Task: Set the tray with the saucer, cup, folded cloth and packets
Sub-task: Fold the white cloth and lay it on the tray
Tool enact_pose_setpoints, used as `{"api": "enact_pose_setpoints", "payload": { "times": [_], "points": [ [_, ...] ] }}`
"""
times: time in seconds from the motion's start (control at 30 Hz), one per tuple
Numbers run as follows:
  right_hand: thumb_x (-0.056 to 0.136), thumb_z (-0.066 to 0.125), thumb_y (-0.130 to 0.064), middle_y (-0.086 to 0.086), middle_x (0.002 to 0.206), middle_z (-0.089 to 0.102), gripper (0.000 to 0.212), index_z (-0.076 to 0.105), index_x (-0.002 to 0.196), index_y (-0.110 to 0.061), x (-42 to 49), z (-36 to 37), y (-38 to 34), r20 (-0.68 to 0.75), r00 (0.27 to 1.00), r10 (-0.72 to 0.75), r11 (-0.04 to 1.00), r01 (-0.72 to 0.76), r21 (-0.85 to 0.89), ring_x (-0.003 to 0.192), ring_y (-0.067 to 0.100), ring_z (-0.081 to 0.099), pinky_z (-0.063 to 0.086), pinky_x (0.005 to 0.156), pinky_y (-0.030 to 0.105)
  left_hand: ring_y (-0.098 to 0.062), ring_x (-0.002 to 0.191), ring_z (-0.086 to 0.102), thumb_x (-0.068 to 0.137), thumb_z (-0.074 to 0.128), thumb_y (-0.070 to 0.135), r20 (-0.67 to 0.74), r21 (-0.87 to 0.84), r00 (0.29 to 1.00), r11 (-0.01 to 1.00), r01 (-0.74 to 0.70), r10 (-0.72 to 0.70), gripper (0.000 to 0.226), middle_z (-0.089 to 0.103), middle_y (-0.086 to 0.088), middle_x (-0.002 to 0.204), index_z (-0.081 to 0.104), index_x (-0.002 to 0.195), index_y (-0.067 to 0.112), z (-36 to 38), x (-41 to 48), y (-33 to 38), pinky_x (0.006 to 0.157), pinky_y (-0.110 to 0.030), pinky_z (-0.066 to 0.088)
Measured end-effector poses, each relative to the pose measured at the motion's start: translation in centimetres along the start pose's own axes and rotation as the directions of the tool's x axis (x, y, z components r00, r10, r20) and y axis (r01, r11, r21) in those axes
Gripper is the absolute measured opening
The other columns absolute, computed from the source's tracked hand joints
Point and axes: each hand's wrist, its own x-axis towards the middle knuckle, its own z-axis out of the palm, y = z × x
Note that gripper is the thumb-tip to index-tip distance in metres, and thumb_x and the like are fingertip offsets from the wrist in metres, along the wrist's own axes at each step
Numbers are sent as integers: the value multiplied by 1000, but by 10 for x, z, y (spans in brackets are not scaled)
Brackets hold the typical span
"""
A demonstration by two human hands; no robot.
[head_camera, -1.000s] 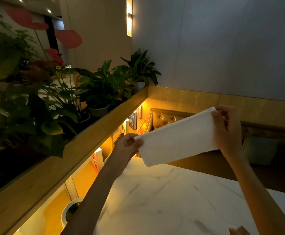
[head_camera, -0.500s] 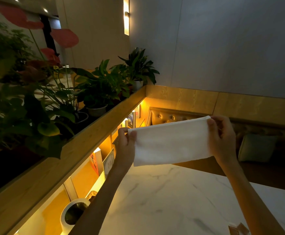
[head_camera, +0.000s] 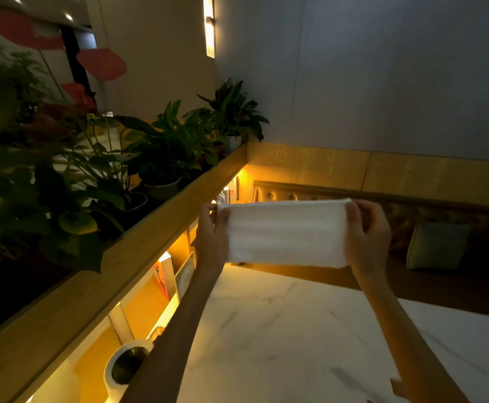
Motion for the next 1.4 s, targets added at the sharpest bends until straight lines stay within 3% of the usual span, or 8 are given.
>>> {"api": "enact_pose_setpoints", "payload": {
  "times": [0.2,0.33,0.6,0.7,0.8,0.97,1.1,1.4],
  "points": [
    [93,53,-44,-11,95,65,19,55,106,-31,-3,-11,15,39,997,70,996,-67,-58,79,1,68,54,52,14,-24,98,62,101,41,36,66,44,991,993,114,-117,17,55,-9,114,38,111,23,8,-11,-18,74,-46,60],
    [93,51,-47,-17,91,63,15,53,103,-36,-10,-11,16,6,992,127,988,-126,-94,79,3,67,54,60,20,-25,99,61,101,40,33,-16,95,1000,995,12,-10,10,54,-9,110,36,107,26,19,-23,-9,76,-45,58],
    [93,51,-44,-2,93,65,26,55,108,-23,-48,12,-3,43,987,156,959,-141,-246,78,9,66,55,58,22,21,83,52,99,51,26,-4,205,987,966,-159,164,9,47,21,79,46,101,20,41,-55,-5,58,2,42],
    [92,54,-44,-7,93,64,24,56,106,-26,-73,35,-17,69,983,170,966,-153,-207,77,6,65,56,60,19,9,82,58,98,49,37,46,210,995,972,-101,94,14,48,20,83,35,97,38,50,-73,-1,49,-8,46],
    [90,57,-41,-11,91,66,23,62,104,-24,-95,53,-28,86,987,133,979,-117,-165,76,0,63,56,65,16,-4,82,62,97,50,40,80,164,997,986,-6,-7,14,57,14,92,37,96,41,54,-83,0,62,-14,47],
    [90,62,-25,-12,100,68,24,65,112,-17,-108,59,-34,150,986,77,990,-58,-126,83,3,65,48,65,-1,9,87,64,98,48,40,151,77,984,994,79,-90,11,62,16,93,46,105,32,46,-94,4,65,-16,55],
    [93,56,-23,-23,99,64,20,62,112,-26,-109,53,-39,317,943,98,995,-87,-49,91,-5,64,52,68,4,1,90,65,97,47,42,204,37,972,993,108,-114,15,64,14,97,49,105,29,31,-94,8,68,-14,54],
    [90,62,-17,-2,103,69,20,63,110,-17,-99,43,-41,421,905,60,998,-47,-42,91,16,68,61,63,24,-19,92,63,96,55,24,302,35,950,997,67,-75,17,61,2,92,57,105,10,7,-88,20,79,-27,52]
  ]
}}
